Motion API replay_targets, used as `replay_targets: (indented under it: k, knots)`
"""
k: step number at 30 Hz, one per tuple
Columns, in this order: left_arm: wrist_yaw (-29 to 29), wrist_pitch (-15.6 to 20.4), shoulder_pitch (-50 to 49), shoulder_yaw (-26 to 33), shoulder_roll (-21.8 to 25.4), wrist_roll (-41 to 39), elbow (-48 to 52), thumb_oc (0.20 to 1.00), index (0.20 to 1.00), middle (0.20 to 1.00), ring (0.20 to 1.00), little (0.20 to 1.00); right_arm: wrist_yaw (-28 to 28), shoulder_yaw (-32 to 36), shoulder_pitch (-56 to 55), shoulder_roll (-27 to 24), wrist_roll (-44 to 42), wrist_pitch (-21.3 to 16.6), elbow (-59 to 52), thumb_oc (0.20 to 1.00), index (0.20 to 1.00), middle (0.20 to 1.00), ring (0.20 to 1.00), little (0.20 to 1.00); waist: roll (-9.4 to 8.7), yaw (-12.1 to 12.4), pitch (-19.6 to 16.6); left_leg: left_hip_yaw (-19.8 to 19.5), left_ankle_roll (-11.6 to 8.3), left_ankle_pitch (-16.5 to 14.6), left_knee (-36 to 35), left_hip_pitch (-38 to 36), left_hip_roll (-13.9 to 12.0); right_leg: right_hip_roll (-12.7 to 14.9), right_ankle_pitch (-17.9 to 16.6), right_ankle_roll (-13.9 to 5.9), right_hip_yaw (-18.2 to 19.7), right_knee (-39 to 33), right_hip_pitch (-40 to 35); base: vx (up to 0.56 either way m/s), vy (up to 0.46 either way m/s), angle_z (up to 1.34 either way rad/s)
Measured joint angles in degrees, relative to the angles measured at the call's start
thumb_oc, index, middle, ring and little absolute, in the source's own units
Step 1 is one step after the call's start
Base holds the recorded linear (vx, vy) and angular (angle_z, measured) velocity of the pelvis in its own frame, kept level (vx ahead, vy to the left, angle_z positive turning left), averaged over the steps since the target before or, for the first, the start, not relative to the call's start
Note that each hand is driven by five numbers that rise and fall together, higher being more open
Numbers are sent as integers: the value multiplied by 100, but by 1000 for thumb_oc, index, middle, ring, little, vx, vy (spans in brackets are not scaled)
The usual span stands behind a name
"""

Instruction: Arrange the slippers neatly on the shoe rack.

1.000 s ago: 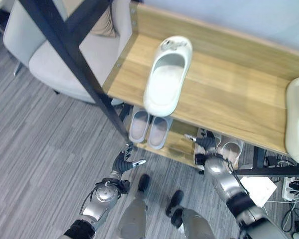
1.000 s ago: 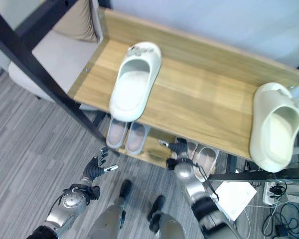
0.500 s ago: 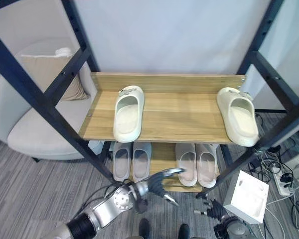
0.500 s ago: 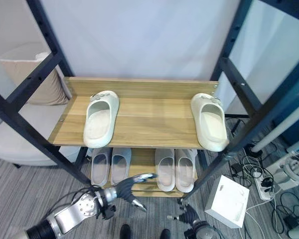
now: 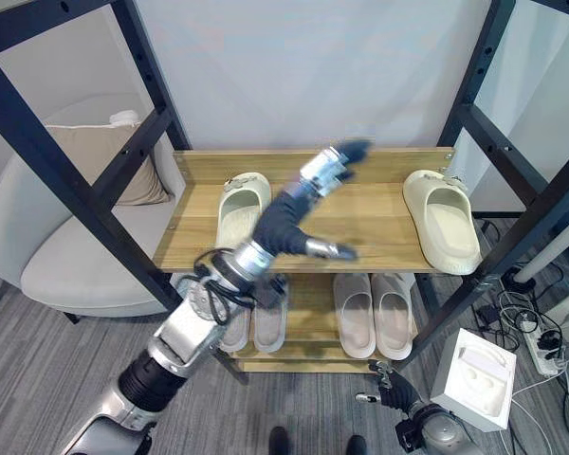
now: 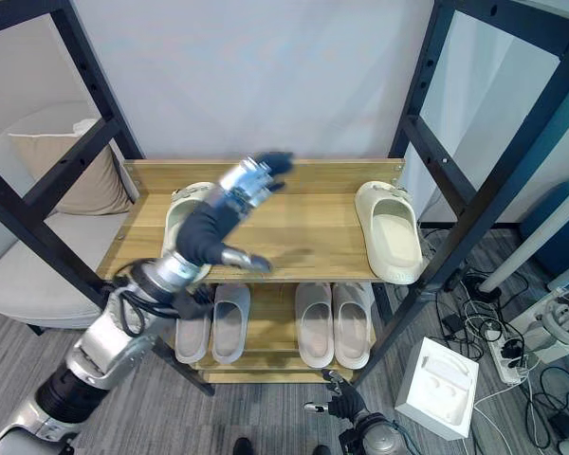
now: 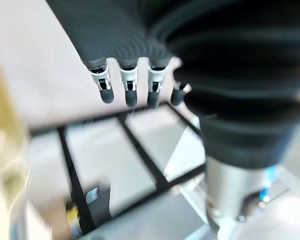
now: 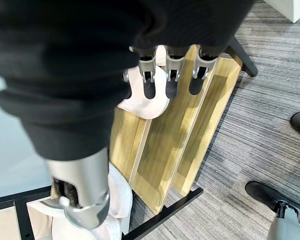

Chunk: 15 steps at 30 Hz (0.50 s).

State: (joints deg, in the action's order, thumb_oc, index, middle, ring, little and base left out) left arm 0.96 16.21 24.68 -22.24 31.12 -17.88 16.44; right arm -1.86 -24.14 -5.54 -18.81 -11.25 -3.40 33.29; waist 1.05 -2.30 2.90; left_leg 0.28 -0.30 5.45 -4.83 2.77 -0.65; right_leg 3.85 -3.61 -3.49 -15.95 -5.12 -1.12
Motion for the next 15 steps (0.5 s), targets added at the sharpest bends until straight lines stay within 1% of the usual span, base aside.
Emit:
replay_targets:
  k: [1,2,3,4,5,6,7,8,9,10,11,12,14,15]
  knots:
    - [318,31,191,65,142,476,-325,1000,1000,1000,1000,1000,-15,0,15,0,0,-4,-1,1000,1000,1000,1000,1000,0,-2,0,-4,0,0,15,-2,-1,-1,0,0,-6,0,-4,0,0,0]
    - [510,23,279,98,254,731,-497,1000,1000,1000,1000,1000,-18,2,23,-2,0,-12,-1,1000,1000,1000,1000,1000,2,-4,-1,-3,0,0,19,-2,-1,-1,0,0,-5,0,-3,0,0,0]
    - [853,23,395,126,468,1347,-765,1000,1000,1000,1000,1000,-18,2,25,-2,0,-34,3,1000,1000,1000,1000,1000,4,-18,-2,2,0,1,20,-4,0,0,-5,7,-2,0,-2,0,0,0]
    - [1023,-1,485,86,589,1745,-942,1000,1000,1000,1000,1000,-18,2,22,-2,0,-38,3,1000,1000,1000,1000,1000,3,-19,-1,2,0,1,20,-5,-1,-2,-22,32,-3,0,-5,0,0,0]
    - [1066,-14,502,84,614,1839,-989,1000,1000,1000,1000,1000,-18,2,22,-2,0,-41,3,1000,1000,1000,1000,1000,3,-20,-1,3,0,1,20,-6,0,-2,-22,32,-3,0,-5,0,0,0]
    - [1233,-41,516,83,640,2164,-1107,1000,1000,1000,1000,1000,-17,-5,24,-2,0,-48,4,1000,1000,1000,1000,1000,4,-24,-1,6,0,1,20,-8,2,3,-25,36,0,0,-6,0,0,0]
    - [1399,-82,567,38,741,2669,-1330,1000,1000,1000,1000,1000,-16,-10,25,-1,0,-82,6,1000,1000,1000,1000,1000,5,-32,-2,15,0,1,19,-21,3,3,-30,44,8,-1,-11,11,15,-4]
    - [1517,-108,660,-22,960,3130,-1617,1000,1000,1000,1000,1000,-16,-22,32,-1,0,-124,8,1000,1000,1000,1000,1000,7,-48,-1,17,-1,1,19,-42,1,1,-48,71,14,-1,-28,11,15,-5]
    - [1543,-151,713,-57,1056,3281,-1744,1000,1000,1000,1000,1000,-15,-13,30,5,0,-130,1,1000,1000,1000,1000,1000,7,-52,-1,21,-1,1,20,-57,-2,-1,-48,70,17,0,-38,11,15,-7]
    - [1745,-366,778,-19,1191,3645,-2013,1000,1000,1000,1000,1000,-6,-11,24,-9,0,-143,3,1000,1000,1000,1000,1000,15,-66,-7,29,-10,-9,-18,-87,-1,3,-3,39,21,-1,-68,9,14,-5]
    - [1831,-417,804,-20,1229,3796,-2097,1000,1000,1000,1000,1000,-5,-10,25,-19,0,-153,4,1000,1000,1000,1000,1000,15,-75,-6,28,-10,-10,-18,-85,0,3,0,42,22,-1,-65,9,18,-3]
    - [1982,-508,907,-64,1304,4175,-2347,1000,1000,1000,1000,1000,-3,-9,24,-24,0,-156,4,1000,1000,1000,1000,1000,14,-72,-6,32,-13,-11,-18,-81,-4,-2,1,46,29,-1,-59,0,0,0]
    - [2108,-734,1158,-307,1507,4624,-2750,1000,1000,1000,1000,1000,-2,-8,29,-24,0,-166,1,1000,1000,1000,1000,1000,12,-74,-5,38,-21,-21,-18,-79,-13,-10,7,42,36,-1,-53,2,4,-2]
    - [2193,-887,1243,-370,1651,4926,-2891,1000,1000,1000,1000,1000,-2,-12,29,-25,0,-176,0,1000,1000,1000,1000,1000,13,-87,-5,57,-56,-48,-18,-76,-16,-12,15,32,50,-1,-25,6,11,-6]
